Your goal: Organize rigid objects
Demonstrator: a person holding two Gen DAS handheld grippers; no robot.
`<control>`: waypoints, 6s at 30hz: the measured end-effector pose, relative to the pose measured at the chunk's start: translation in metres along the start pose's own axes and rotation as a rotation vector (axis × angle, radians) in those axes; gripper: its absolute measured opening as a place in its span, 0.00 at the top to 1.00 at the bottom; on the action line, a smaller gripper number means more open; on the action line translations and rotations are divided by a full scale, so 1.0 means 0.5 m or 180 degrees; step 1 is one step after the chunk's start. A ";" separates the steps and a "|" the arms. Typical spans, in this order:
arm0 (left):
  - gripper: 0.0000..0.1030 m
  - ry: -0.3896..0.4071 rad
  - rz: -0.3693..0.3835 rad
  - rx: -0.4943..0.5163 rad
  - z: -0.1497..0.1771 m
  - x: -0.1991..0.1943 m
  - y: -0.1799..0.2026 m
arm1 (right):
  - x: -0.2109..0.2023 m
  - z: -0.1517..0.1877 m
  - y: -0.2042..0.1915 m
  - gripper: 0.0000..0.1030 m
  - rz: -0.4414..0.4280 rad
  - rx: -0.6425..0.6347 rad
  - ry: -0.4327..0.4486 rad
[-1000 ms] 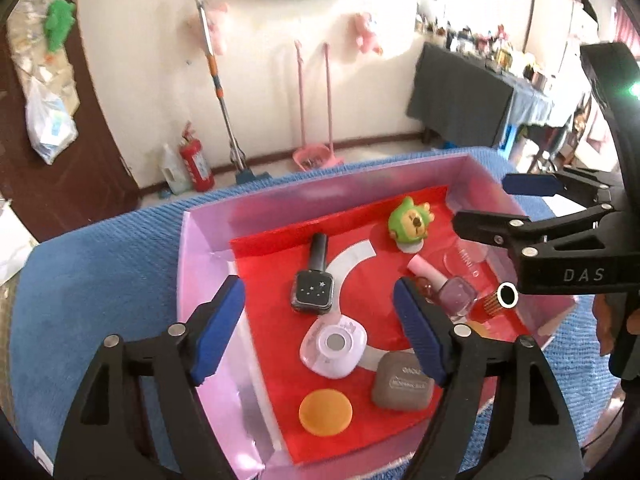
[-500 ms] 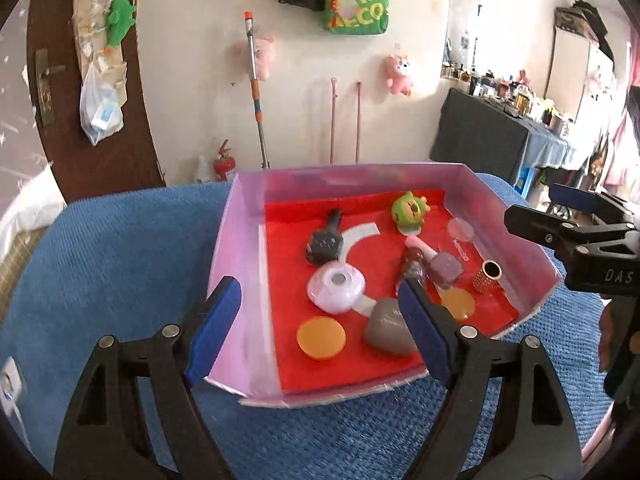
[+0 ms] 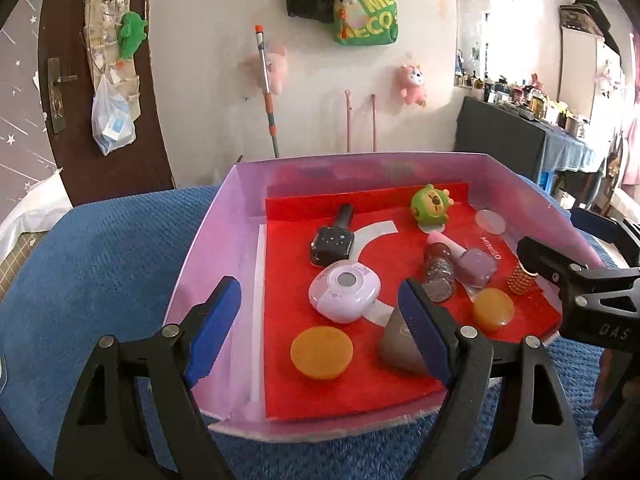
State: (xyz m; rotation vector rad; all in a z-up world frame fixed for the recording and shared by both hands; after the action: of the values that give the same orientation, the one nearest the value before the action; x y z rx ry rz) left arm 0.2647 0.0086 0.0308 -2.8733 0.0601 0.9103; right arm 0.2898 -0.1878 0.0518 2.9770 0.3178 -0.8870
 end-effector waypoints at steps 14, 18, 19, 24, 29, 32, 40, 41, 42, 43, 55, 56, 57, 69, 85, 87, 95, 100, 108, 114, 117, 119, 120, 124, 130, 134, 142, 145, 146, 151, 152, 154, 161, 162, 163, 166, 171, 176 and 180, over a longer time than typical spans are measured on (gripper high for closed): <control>0.22 -0.0002 -0.0111 -0.0026 0.003 0.015 -0.009 | 0.017 0.014 0.005 0.00 0.0098 -0.0006 0.0058; 0.22 -0.0061 -0.0059 0.0002 0.005 0.019 -0.001 | 0.018 0.015 0.009 0.00 0.0128 -0.0030 0.0049; 0.22 -0.0049 -0.0057 0.0008 0.005 0.017 0.000 | 0.018 0.014 0.009 0.00 0.0119 -0.0024 0.0046; 0.22 -0.0003 -0.0078 0.0026 0.001 0.013 0.002 | 0.019 0.015 0.009 0.00 0.0133 -0.0043 0.0041; 0.22 0.0057 -0.0092 0.0050 -0.001 0.007 0.006 | 0.019 0.014 0.009 0.00 0.0134 -0.0046 0.0044; 0.22 0.0085 -0.0093 0.0026 -0.004 0.006 0.003 | 0.016 0.014 0.008 0.00 0.0144 -0.0047 0.0064; 0.22 0.0149 -0.0073 -0.0028 -0.008 0.002 -0.003 | 0.015 0.015 0.008 0.00 0.0144 -0.0048 0.0069; 0.21 0.0151 -0.0067 -0.0028 -0.008 0.002 -0.003 | 0.015 0.015 0.008 0.00 0.0146 -0.0048 0.0069; 0.22 0.0152 -0.0067 -0.0027 -0.008 0.002 -0.003 | 0.015 0.015 0.008 0.00 0.0145 -0.0046 0.0069; 0.22 0.0149 -0.0071 -0.0027 -0.008 0.002 -0.003 | 0.015 0.015 0.008 0.00 0.0143 -0.0046 0.0069; 0.22 0.0134 -0.0070 -0.0047 -0.008 0.003 -0.007 | 0.010 0.013 0.001 0.00 0.0142 -0.0079 0.0095; 0.22 0.0132 -0.0071 -0.0046 -0.008 0.003 -0.006 | 0.010 0.013 0.001 0.00 0.0144 -0.0078 0.0094; 0.21 0.0132 -0.0072 -0.0046 -0.008 0.003 -0.007 | 0.011 0.013 0.000 0.00 0.0142 -0.0076 0.0092; 0.22 0.0130 -0.0072 -0.0048 -0.008 0.004 -0.006 | 0.013 0.015 -0.002 0.00 0.0145 -0.0079 0.0085; 0.21 0.0127 -0.0066 -0.0043 -0.008 0.006 -0.007 | 0.014 0.015 -0.002 0.00 0.0147 -0.0081 0.0082; 0.21 0.0123 -0.0067 -0.0045 -0.008 0.006 -0.007 | 0.013 0.015 -0.003 0.00 0.0146 -0.0085 0.0082; 0.21 0.0121 -0.0065 -0.0046 -0.008 0.006 -0.007 | 0.015 0.017 -0.003 0.00 0.0148 -0.0073 0.0072; 0.21 0.0116 -0.0058 -0.0046 -0.008 0.007 -0.007 | 0.019 0.021 -0.001 0.00 0.0145 -0.0060 0.0052; 0.21 0.0109 -0.0054 -0.0047 -0.009 0.007 -0.007 | 0.019 0.021 -0.001 0.00 0.0146 -0.0063 0.0051; 0.22 0.0113 -0.0054 -0.0042 -0.007 0.007 -0.007 | 0.020 0.023 0.000 0.00 0.0146 -0.0059 0.0044; 0.22 0.0111 -0.0054 -0.0047 -0.007 0.007 -0.007 | 0.020 0.023 0.000 0.00 0.0147 -0.0062 0.0042; 0.21 0.0108 -0.0054 -0.0045 -0.007 0.008 -0.007 | 0.020 0.023 0.000 0.00 0.0146 -0.0060 0.0043; 0.21 0.0109 -0.0054 -0.0046 -0.007 0.007 -0.007 | 0.020 0.022 0.000 0.00 0.0147 -0.0059 0.0042; 0.22 0.0108 -0.0055 -0.0046 -0.007 0.008 -0.008 | 0.020 0.023 0.000 0.00 0.0146 -0.0059 0.0037; 0.21 0.0103 -0.0051 -0.0048 -0.008 0.008 -0.008 | 0.020 0.023 0.000 0.00 0.0147 -0.0061 0.0036; 0.21 0.0103 -0.0051 -0.0046 -0.009 0.008 -0.008 | 0.020 0.023 0.000 0.00 0.0146 -0.0060 0.0035; 0.21 0.0101 -0.0050 -0.0047 -0.009 0.009 -0.008 | 0.020 0.022 0.000 0.00 0.0147 -0.0062 0.0035; 0.21 0.0102 -0.0051 -0.0045 -0.010 0.009 -0.009 | 0.020 0.022 0.000 0.00 0.0148 -0.0063 0.0034; 0.21 0.0103 -0.0051 -0.0047 -0.010 0.009 -0.009 | 0.020 0.022 0.000 0.00 0.0147 -0.0062 0.0035; 0.21 0.0101 -0.0050 -0.0049 -0.008 0.009 -0.010 | 0.020 0.022 0.000 0.00 0.0148 -0.0063 0.0033; 0.21 0.0100 -0.0050 -0.0049 -0.009 0.009 -0.010 | 0.020 0.023 0.000 0.00 0.0148 -0.0065 0.0034; 0.21 0.0097 -0.0051 -0.0052 -0.007 0.009 -0.011 | 0.020 0.021 0.000 0.00 0.0148 -0.0064 0.0034; 0.21 0.0098 -0.0052 -0.0051 -0.007 0.009 -0.012 | 0.020 0.023 0.000 0.00 0.0148 -0.0065 0.0033; 0.21 0.0099 -0.0052 -0.0051 -0.006 0.008 -0.012 | 0.020 0.023 0.000 0.00 0.0148 -0.0063 0.0031; 0.21 0.0095 -0.0050 -0.0051 -0.007 0.009 -0.012 | 0.020 0.021 0.000 0.00 0.0148 -0.0062 0.0033; 0.21 0.0097 -0.0050 -0.0051 -0.008 0.010 -0.012 | 0.020 0.022 0.000 0.00 0.0149 -0.0059 0.0032; 0.21 0.0094 -0.0052 -0.0056 -0.006 0.008 -0.013 | 0.020 0.021 0.000 0.00 0.0149 -0.0064 0.0033; 0.21 0.0087 -0.0051 -0.0054 -0.005 0.009 -0.014 | 0.020 0.021 0.000 0.00 0.0147 -0.0064 0.0031; 0.21 0.0084 -0.0049 -0.0049 -0.004 0.009 -0.014 | 0.020 0.020 0.000 0.00 0.0148 -0.0065 0.0030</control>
State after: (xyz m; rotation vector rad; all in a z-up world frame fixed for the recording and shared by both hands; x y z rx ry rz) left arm 0.2699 0.0154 0.0305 -2.8960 0.0337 0.8742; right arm 0.2925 -0.1867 0.0379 2.9578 0.2552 -0.8602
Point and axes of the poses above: each gripper's, at about its wrist camera, not at the fingertips, and x roughly the way its jaws point, y to its right, z to its underside, the point moved 6 cm from there along x, roughly the way its jaws point, and after that the axes turned 5 degrees about x, right-handed, at the moved point
